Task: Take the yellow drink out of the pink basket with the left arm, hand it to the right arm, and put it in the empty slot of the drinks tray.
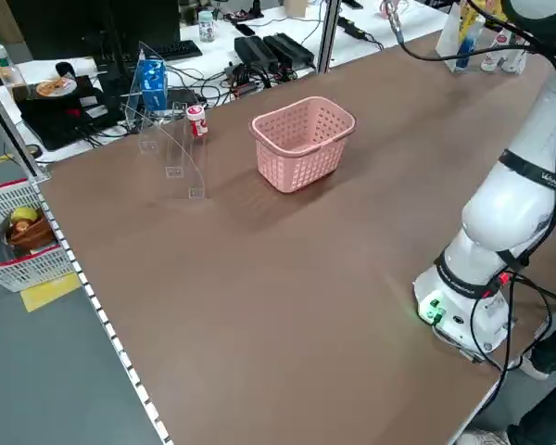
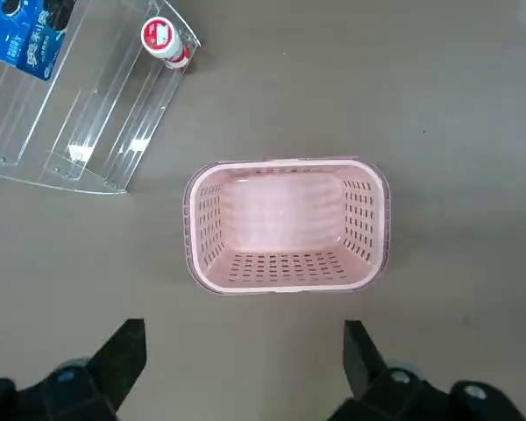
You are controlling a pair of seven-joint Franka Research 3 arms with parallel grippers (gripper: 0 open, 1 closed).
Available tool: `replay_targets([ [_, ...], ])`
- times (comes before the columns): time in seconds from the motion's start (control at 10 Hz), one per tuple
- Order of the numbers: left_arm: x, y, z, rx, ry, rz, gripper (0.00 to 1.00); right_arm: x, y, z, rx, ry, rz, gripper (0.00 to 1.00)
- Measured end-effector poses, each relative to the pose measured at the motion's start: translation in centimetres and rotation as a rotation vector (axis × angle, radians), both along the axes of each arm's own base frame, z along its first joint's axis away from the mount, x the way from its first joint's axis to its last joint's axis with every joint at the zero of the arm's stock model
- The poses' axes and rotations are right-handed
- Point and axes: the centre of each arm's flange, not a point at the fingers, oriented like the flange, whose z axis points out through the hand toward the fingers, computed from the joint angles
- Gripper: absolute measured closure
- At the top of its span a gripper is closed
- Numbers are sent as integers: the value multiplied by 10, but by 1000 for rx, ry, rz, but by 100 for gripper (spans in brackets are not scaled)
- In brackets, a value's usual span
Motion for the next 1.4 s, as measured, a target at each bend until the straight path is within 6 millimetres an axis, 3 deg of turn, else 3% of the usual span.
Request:
replay_targets([
  [0.4, 0, 1, 0, 0, 1, 2, 0, -25, -93, 28, -7, -33, 6, 66],
  [0.7, 0, 1, -1, 0, 1, 2, 0, -8, -105, 31, -18, -66, 14, 66],
  [1.0, 0, 2, -1, 0, 2, 8, 0, 28, -117, 6, -24, -58, 26, 66],
  [1.4, 0, 3, -1, 0, 2, 13, 0, 37, -150, -12, -26, -49, -13, 66],
])
